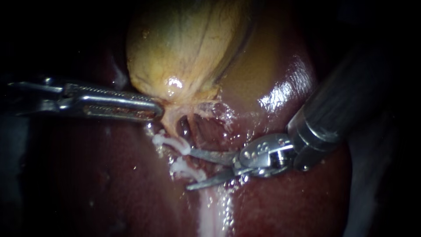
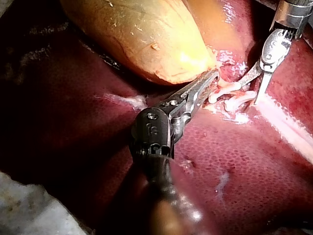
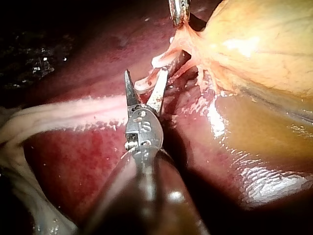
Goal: Go to the cutting position left tube
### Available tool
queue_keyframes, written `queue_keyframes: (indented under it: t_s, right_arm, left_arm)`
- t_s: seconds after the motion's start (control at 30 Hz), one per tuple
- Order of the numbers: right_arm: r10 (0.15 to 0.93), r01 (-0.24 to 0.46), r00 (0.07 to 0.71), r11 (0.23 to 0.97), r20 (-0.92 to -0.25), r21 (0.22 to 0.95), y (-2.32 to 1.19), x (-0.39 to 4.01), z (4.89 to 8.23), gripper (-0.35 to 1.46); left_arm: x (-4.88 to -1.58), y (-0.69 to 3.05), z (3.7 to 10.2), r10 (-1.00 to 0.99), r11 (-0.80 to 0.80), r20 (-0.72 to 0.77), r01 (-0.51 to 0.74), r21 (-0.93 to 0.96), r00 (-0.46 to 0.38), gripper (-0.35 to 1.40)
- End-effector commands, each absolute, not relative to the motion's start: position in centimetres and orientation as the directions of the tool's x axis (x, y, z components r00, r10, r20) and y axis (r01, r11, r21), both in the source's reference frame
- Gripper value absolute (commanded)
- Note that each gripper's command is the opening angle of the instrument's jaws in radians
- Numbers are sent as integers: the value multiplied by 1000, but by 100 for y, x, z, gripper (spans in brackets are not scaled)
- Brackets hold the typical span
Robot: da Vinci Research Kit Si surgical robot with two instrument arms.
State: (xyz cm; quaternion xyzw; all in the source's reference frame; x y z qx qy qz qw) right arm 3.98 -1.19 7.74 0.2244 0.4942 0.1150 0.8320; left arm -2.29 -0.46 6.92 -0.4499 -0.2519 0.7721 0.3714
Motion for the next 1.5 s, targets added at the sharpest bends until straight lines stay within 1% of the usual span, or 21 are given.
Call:
queue_keyframes:
  t_s: [0.03, 0.53, 1.1, 1.5]
  right_arm:
    - [413, 31, 485, 873, -771, 487, -119, 400, 773, 145]
    - [439, 10, 498, 859, -748, 511, -117, 429, 777, 145]
    - [467, 69, 493, 820, -734, 568, -125, 448, 785, 145]
    - [496, 50, 492, 804, -715, 592, -124, 468, 791, 141]
  left_arm:
    - [-230, -46, 692, 800, -597, -508, -348, -723, -319, -35]
    - [-234, -48, 691, 801, -597, -508, -354, -720, -317, -35]
    - [-238, -47, 694, 801, -597, -508, -355, -719, -316, -35]
    - [-242, -47, 696, 801, -597, -508, -352, -721, -317, -35]
